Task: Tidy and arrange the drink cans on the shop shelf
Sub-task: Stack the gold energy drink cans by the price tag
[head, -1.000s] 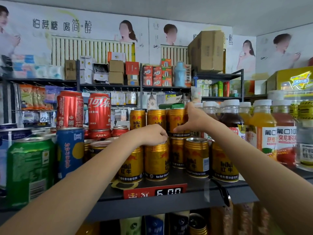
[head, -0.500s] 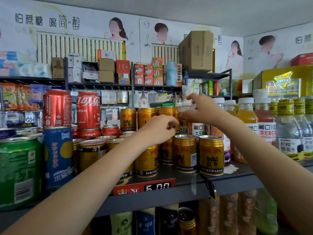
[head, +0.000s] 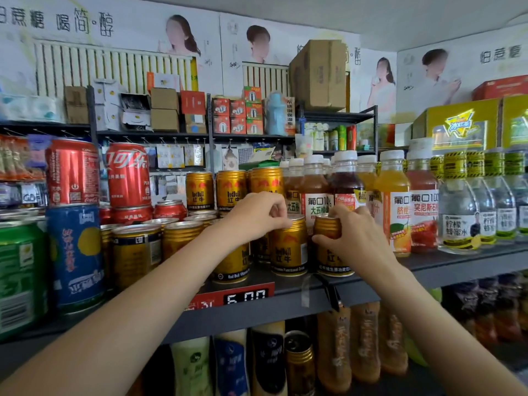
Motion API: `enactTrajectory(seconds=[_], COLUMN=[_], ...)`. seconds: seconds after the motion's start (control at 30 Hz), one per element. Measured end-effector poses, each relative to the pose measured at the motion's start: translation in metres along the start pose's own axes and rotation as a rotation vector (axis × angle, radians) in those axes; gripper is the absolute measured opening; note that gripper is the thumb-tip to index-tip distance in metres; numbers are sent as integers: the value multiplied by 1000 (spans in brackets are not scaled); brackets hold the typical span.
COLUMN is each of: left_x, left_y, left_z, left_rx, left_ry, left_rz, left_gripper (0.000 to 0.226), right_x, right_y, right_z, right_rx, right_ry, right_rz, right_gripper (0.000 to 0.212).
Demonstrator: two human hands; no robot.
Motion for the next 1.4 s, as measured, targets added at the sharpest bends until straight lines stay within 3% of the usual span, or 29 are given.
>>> enactTrajectory(seconds=[0.17, 0.4, 0.53, 0.7, 0.93, 1.13, 1.23, 1.4], left_x=[-9, -19, -24, -18, -22, -24, -28, -34], left_y=[7, 29, 32, 25, 22, 16, 18, 28], left_z=[6, 16, 23, 20, 16, 10, 10, 8], left_rx=[-3, 130, -51, -108, -61, -44, -85, -41], left_ry=[21, 193, 315, 285, 300, 296, 292, 309], left_rz=[-14, 206, 195, 36, 15, -31, 26, 114], left_gripper=[15, 16, 35, 63, 69, 87, 92, 75], right_x=[-3, -41, -58, -65, -66, -45, -40, -46], right_y=[1, 40, 41, 9, 2, -13, -29, -29], right_z=[-6, -42, -57, -56, -59, -39, -29, -26], right_rx=[42, 178, 121, 45, 7, -103, -193, -89], right_ry=[69, 134, 101, 125, 204, 129, 47, -59], right_rz=[-265, -668, -799, -755, -610, -713, -747, -655], right_gripper=[44, 57, 59, 61, 54, 100, 91, 72])
Point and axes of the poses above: each hand's wrist, its own z-axis away from the middle knuckle, its own y-axis out of the back of the hand, x = y × z, the point moved 1 cm from there along -z, towards the middle knuckle, and after that the axes turned 2 degrees about y, right-handed, at the moved point
